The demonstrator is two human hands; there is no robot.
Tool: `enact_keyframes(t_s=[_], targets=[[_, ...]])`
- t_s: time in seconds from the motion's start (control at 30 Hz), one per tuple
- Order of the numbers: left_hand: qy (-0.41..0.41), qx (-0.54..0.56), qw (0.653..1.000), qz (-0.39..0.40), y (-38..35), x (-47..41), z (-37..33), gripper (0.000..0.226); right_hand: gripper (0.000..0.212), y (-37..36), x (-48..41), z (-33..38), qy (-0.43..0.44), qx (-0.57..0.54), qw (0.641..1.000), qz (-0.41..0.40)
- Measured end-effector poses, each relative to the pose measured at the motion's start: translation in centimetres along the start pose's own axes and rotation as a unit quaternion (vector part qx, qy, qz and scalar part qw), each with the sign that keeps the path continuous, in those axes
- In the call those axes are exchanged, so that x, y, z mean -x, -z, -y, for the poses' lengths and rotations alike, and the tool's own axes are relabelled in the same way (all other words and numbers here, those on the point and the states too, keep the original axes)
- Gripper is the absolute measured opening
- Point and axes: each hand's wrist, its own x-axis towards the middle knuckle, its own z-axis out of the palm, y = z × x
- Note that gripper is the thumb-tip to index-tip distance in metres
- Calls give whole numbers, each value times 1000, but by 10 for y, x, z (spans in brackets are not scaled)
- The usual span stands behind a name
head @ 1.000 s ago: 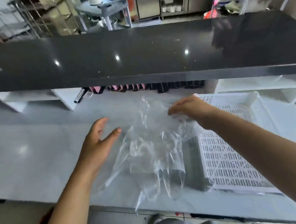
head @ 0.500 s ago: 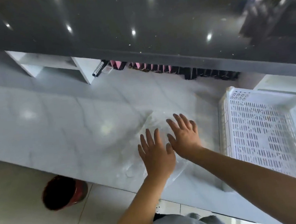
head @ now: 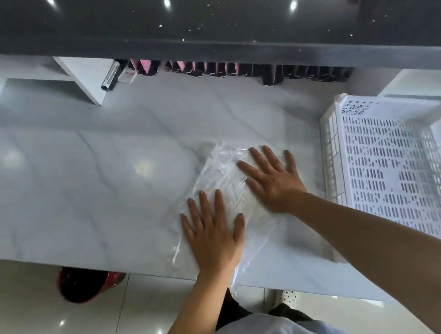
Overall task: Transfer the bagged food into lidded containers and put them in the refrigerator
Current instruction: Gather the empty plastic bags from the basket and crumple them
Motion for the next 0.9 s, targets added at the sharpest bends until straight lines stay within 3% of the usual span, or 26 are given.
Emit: enact_keyframes(t_s=[0.17,0.27,0.37,0.43,0.5,0.57,0.67,0.73,0.8,0.9], targets=[[15,-4,999,43,11,11,19,75,52,-2,0,5,-39,-31,999,-1],[17,67,995,77,25,1,27,70,52,-5,13,12,-72,-62,995,-8],[-26,219,975,-34,53,-16,39,46,54,-11,35,29,-137,-104,985,-18],[-54,251,963,-85,65,-34,46,36,55,-17,49,44,-181,-138,973,-29],[-64,230,970,-54,78,-58,49,42,56,-21,61,56,-204,-174,963,-40],[-65,197,978,34,88,-84,49,54,59,-21,69,62,-210,-230,948,-59],[-54,129,975,170,98,-114,46,73,65,-8,80,64,-174,-294,936,-83],[-56,96,971,214,99,-123,42,77,69,3,90,65,-143,-294,942,-79],[-64,80,975,198,98,-125,42,67,73,7,97,66,-147,-300,941,-50],[-78,164,973,145,98,-122,41,24,74,7,103,61,-176,-354,918,-39]])
